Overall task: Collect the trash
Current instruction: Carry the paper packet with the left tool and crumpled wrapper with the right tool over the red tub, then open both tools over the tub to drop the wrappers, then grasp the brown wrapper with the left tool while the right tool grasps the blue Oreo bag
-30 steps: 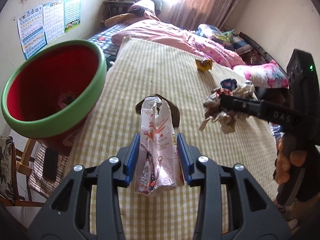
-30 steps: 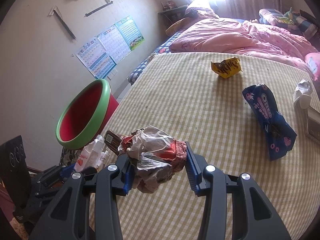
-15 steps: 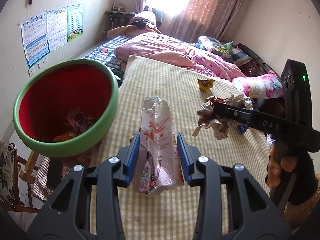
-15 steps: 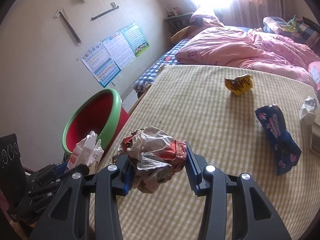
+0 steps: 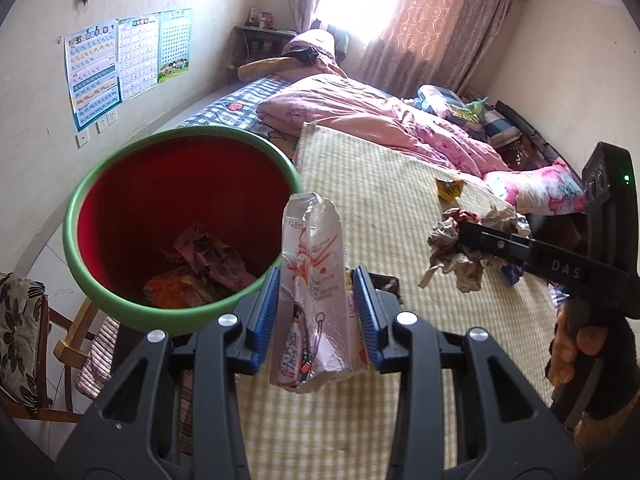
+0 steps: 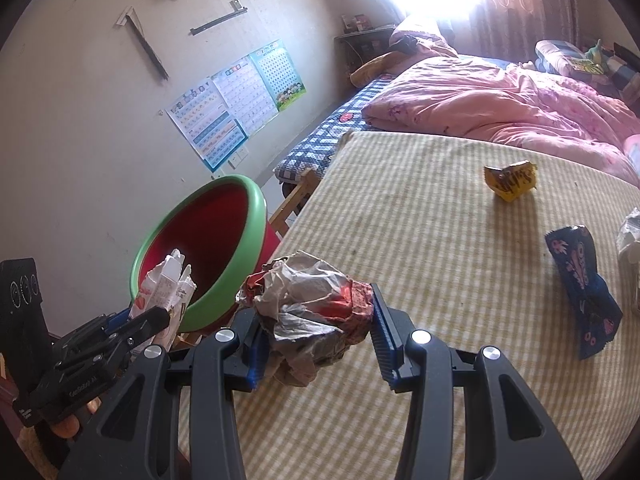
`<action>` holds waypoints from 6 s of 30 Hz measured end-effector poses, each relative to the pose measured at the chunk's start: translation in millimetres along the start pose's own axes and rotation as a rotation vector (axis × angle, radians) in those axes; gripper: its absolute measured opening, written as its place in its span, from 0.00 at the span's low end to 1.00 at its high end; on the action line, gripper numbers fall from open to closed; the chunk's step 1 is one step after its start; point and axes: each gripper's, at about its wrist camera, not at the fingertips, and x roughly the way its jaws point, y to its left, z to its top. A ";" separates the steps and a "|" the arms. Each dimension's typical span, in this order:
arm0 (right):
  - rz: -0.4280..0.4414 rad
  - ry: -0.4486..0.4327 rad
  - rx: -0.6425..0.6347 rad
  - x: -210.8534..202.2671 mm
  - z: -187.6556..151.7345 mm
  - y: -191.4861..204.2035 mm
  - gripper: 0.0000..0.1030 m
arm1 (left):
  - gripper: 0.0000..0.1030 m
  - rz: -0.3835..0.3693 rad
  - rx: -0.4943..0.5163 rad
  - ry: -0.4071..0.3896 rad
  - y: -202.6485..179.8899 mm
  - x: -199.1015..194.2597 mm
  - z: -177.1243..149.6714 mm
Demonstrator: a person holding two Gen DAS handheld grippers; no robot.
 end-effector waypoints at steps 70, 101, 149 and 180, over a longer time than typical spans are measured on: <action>0.000 0.004 -0.063 87.5 54.2 94.9 0.42 | 0.35 0.023 -0.030 0.047 102.5 50.7 53.0; 0.013 0.008 -0.121 128.0 76.2 130.9 0.42 | 0.35 0.032 0.010 0.105 118.1 70.4 47.4; -0.194 -0.045 0.104 -7.1 5.7 -89.9 0.67 | 0.65 0.000 0.069 0.064 -36.4 57.3 3.6; -0.269 0.120 0.074 8.9 -7.2 -219.4 0.60 | 0.61 0.085 0.051 0.185 -100.7 89.3 -36.7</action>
